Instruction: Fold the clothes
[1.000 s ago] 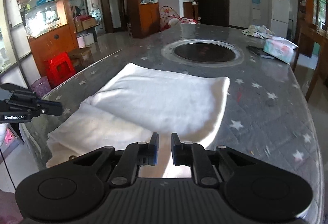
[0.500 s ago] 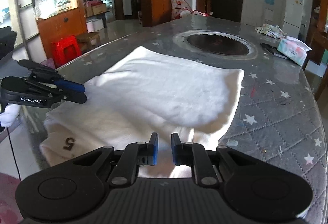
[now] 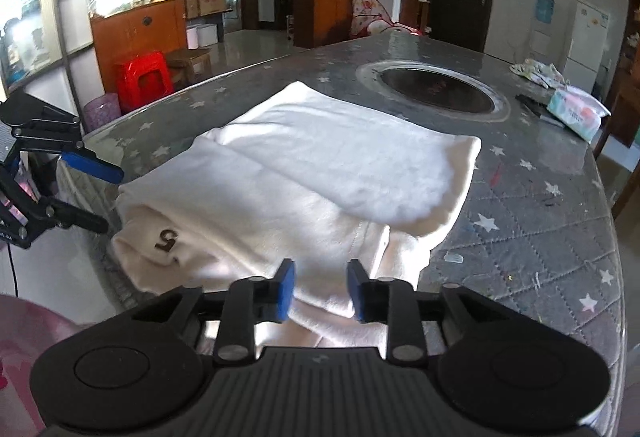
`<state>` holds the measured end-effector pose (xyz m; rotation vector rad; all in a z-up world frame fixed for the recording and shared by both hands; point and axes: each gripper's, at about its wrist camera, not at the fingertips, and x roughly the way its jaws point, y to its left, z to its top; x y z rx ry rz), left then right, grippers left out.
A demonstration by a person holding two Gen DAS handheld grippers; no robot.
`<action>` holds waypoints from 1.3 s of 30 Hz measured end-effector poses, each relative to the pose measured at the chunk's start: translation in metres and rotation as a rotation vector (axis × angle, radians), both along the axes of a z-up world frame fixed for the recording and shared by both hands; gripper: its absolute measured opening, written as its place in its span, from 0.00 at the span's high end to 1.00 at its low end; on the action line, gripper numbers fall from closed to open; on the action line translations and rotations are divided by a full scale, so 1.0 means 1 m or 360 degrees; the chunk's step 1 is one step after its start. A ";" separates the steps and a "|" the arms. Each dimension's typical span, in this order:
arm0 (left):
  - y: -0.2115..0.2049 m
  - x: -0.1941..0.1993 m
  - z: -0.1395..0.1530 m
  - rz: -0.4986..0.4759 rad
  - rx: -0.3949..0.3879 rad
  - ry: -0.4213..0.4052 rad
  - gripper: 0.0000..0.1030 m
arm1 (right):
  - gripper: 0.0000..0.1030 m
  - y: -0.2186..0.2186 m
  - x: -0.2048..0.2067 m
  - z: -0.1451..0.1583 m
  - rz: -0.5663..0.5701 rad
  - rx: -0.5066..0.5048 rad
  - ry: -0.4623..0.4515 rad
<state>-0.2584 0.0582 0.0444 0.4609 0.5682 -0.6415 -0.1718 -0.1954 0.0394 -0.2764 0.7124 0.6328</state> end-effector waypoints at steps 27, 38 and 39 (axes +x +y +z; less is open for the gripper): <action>-0.005 0.070 0.015 0.0098 -0.0316 0.0008 0.91 | 0.45 0.014 -0.030 -0.012 0.0376 -0.0198 -0.0220; 0.003 0.050 0.000 0.0053 -0.0263 0.0049 0.78 | 0.70 0.018 -0.021 -0.020 0.0428 -0.0263 -0.0207; 0.005 0.047 -0.001 0.0047 -0.0251 0.0046 0.71 | 0.71 0.018 -0.020 -0.020 0.0424 -0.0262 -0.0203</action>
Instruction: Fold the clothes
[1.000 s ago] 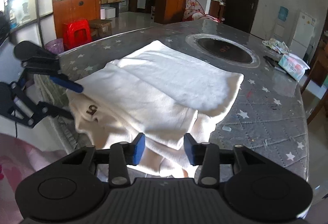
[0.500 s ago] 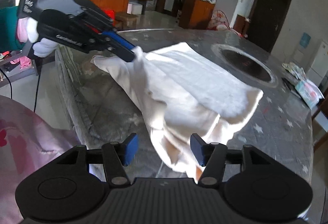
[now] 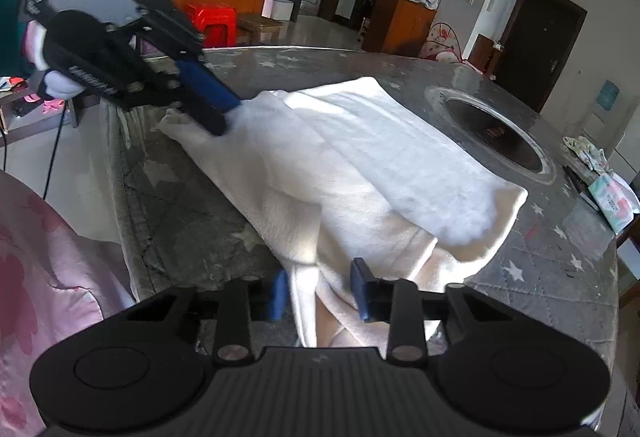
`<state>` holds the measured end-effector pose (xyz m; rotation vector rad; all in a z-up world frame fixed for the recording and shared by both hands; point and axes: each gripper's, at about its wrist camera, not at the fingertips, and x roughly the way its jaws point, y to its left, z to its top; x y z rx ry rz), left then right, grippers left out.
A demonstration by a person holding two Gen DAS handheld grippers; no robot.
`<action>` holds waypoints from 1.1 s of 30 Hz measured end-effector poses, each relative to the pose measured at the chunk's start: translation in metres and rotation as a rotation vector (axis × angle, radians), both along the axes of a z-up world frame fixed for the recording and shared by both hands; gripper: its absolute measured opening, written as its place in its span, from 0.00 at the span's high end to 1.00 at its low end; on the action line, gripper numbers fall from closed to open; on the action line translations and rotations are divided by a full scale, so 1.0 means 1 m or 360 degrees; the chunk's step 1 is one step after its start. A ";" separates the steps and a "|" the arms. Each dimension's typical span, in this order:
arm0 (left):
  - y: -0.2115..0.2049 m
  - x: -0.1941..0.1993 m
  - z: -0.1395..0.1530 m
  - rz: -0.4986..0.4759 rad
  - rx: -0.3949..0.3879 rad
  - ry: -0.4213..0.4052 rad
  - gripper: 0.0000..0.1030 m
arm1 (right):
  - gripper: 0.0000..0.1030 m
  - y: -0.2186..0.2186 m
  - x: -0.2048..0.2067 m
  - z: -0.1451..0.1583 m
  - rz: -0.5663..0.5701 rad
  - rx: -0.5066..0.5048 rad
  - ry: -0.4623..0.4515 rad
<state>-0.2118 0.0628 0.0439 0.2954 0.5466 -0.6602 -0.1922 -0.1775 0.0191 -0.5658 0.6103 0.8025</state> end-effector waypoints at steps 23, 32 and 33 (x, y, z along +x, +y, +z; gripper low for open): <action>0.019 -0.022 -0.006 0.0016 0.0069 -0.0016 0.92 | 0.95 -0.003 -0.010 0.012 -0.0044 0.0042 -0.0051; 0.032 -0.062 0.032 0.0033 -0.0069 -0.0017 0.93 | 0.96 -0.016 -0.042 0.052 0.0032 0.0131 0.0015; 0.035 -0.070 0.039 0.0037 -0.0101 -0.0012 0.93 | 0.96 -0.017 -0.050 0.059 0.0043 0.0142 0.0026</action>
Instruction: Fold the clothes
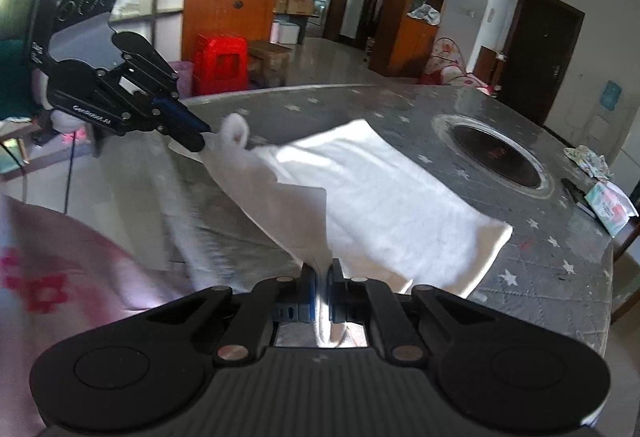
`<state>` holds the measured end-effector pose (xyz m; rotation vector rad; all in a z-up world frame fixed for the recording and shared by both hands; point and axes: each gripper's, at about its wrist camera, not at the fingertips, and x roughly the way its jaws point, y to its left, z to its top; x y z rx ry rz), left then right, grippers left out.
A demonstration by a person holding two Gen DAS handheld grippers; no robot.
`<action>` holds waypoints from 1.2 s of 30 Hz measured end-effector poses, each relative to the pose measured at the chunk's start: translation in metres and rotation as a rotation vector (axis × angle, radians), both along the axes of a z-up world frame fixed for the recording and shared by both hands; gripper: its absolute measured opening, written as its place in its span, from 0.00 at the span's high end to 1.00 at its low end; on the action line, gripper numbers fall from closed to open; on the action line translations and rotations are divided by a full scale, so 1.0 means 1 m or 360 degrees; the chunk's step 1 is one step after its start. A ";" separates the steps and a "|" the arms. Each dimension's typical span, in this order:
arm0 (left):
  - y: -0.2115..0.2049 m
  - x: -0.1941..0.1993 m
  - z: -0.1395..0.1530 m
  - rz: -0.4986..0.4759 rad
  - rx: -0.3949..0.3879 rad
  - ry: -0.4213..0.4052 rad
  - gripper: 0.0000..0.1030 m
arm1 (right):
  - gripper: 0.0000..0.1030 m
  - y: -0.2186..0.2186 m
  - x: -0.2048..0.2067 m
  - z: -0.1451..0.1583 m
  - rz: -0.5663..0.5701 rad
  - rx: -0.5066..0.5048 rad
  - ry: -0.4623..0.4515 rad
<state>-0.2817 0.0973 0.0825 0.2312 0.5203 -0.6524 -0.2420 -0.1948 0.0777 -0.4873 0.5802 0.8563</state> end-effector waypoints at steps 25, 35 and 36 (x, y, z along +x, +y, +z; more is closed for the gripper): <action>0.002 -0.007 0.014 -0.0069 -0.0391 0.0395 0.40 | 0.96 0.010 0.024 0.025 -0.0040 -0.0012 -0.0039; -0.034 -0.024 -0.012 -0.0060 -0.0097 0.0410 0.62 | 0.96 0.006 0.018 0.023 -0.0053 0.0029 -0.0059; -0.037 -0.026 -0.014 -0.0058 -0.0057 0.0387 0.72 | 0.96 0.005 0.017 0.023 -0.0053 0.0033 -0.0057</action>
